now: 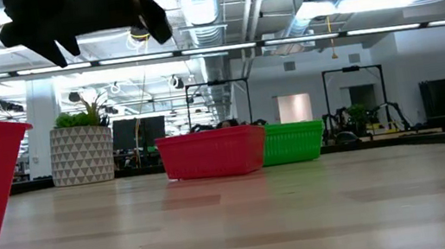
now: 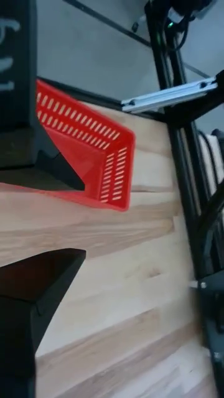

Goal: Stack baskets by color
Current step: Stack the bottom red bin on the top red bin

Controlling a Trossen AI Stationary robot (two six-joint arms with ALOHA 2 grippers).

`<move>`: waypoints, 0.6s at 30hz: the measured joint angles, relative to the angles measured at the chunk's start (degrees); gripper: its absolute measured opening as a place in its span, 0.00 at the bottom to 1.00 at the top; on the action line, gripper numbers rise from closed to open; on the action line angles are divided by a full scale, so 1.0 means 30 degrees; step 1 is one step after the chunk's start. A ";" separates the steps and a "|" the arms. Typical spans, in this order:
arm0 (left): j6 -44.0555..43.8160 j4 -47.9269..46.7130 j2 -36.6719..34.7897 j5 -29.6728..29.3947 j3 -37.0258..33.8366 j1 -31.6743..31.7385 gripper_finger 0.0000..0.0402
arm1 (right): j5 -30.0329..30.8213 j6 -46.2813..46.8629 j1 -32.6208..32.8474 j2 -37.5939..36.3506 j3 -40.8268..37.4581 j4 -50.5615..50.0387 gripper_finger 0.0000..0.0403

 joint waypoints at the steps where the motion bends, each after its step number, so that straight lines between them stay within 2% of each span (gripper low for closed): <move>1: 0.0001 0.0000 0.0000 -0.0058 0.0000 -0.0005 0.56 | 0.0201 -0.0090 0.0074 0.0036 -0.0050 0.0182 0.45; 12: 0.0087 -0.0007 0.0000 -0.0272 0.0000 0.0000 0.56 | 0.0307 -0.0314 0.0422 0.2218 -0.0060 0.2333 0.45; 18: 0.0300 -0.0015 0.0000 -0.0281 0.0000 0.0000 0.56 | 0.0192 -0.0284 0.0712 0.2845 -0.0080 0.2349 0.45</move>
